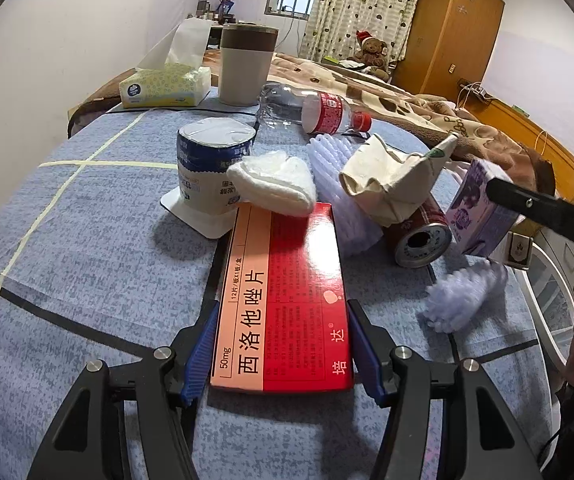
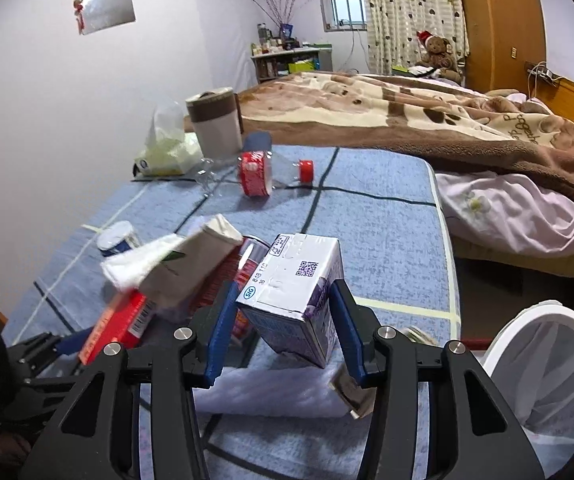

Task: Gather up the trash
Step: 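Grasp the red medicine box with the left tool while the right tool grasps the purple juice box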

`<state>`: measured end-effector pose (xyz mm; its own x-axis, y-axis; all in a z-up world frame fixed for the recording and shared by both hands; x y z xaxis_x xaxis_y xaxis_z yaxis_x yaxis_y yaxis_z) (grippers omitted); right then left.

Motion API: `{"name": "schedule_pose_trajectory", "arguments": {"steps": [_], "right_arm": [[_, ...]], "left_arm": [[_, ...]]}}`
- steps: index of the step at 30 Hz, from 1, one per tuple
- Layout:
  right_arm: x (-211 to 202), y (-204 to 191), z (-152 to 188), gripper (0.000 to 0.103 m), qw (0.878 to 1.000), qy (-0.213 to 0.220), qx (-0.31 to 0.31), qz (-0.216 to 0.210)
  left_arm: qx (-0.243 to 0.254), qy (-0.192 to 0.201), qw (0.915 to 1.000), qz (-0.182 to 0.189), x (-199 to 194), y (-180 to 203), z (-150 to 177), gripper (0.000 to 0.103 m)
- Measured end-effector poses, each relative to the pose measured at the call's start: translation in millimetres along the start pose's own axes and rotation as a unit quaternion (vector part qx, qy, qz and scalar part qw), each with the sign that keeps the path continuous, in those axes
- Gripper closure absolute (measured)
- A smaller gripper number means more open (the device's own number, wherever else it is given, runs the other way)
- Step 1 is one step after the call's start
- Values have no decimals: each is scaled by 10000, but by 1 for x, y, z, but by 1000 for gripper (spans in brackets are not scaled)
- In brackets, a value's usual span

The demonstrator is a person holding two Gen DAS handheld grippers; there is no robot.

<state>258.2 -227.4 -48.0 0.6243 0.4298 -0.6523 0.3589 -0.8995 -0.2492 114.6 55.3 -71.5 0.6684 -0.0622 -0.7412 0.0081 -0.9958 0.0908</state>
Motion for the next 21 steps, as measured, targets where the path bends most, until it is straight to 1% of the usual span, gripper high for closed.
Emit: {"name": "schedule_pose_trajectory", "arguments": {"steps": [8,17,21], "right_arm": [[-26,0,3,55,9995,182,42,-247],[-57,2,8,55,9985,447,89,-318],[-63,7,11,55,9983,497,118,-296]], "left_arm": [[92,150,9998,-41,-21,10,1,42],[267,424,9987,-41,-57,29,3,42],[387,492,9980,22,-67,43,3,42]]}}
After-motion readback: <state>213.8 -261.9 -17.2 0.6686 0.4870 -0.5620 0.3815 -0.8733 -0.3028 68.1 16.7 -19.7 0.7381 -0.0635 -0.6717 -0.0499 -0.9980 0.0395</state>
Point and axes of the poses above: each gripper's, at about its wrist camera, not at the fingertips, and x roughly the way its jaws point, y to its right, z to its underside, the point moved 2 cm from there along x, roughly the way its jaws point, and after that the axes turned 8 degrees about x, right-handed, at the moved point
